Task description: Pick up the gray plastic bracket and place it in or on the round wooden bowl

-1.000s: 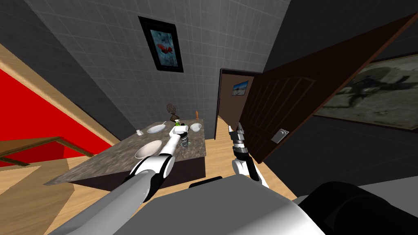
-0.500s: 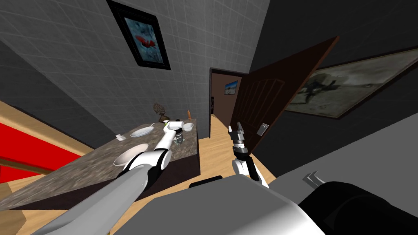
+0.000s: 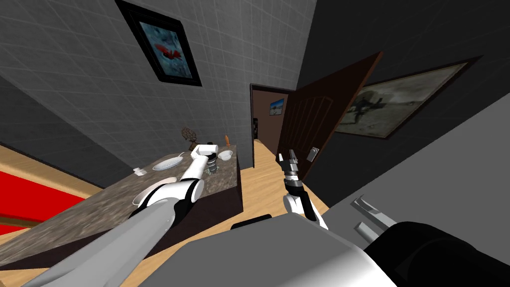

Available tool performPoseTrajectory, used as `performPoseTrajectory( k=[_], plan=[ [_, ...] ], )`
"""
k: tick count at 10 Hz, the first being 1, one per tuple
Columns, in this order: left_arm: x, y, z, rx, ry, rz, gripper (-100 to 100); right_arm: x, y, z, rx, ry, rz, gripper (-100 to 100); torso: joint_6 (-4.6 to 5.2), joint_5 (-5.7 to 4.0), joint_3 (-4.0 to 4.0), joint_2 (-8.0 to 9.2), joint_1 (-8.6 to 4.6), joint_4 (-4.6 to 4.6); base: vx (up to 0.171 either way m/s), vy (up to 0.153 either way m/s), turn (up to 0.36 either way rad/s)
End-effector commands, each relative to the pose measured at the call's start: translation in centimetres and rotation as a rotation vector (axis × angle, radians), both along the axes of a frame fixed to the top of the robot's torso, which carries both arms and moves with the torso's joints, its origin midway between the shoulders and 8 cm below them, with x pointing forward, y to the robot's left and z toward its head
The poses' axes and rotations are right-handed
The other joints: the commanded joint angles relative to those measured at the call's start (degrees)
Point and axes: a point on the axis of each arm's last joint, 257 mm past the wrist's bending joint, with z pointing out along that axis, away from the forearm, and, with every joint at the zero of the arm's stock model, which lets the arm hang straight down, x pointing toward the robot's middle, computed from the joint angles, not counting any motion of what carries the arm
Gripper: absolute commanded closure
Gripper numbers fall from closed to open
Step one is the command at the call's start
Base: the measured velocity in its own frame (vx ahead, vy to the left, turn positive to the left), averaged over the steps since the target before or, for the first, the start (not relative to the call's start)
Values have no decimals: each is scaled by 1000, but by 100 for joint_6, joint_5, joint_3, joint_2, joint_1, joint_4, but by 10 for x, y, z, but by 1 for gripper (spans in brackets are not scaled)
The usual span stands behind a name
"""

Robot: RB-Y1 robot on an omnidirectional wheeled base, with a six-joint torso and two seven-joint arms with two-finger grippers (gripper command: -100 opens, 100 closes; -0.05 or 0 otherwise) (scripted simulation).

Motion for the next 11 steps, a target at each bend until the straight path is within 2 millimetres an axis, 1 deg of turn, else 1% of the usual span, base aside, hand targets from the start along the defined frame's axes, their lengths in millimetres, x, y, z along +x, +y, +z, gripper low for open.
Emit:
performPoseTrajectory(
  k=[1,2,5,8,10,11],
  plan=[
    [4,0,7,-3,-5,-15,100,0,0,0,0,0,0,0,0,0,0,0,0,0,-12,193,85],
    [6,-3,8,-8,-6,-30,100,0,0,0,0,0,0,0,-3,10,-4,-5,35,-4,-4,175,79],
    [10,-18,11,-33,-7,-90,100,0,0,0,0,0,0,0,-1,19,-19,-25,54,-14,21,203,105],
    [13,-38,13,-67,-2,-162,100,0,0,0,0,0,0,0,-3,30,-32,-45,94,-21,56,273,130],
    [13,-53,14,-91,7,-210,100,0,0,0,0,0,0,0,1,31,-28,-32,83,-24,14,241,150],
    [12,-60,15,-104,13,-234,100,0,0,0,0,0,0,0,4,31,-26,-29,79,-23,80,240,150]
  ],
)
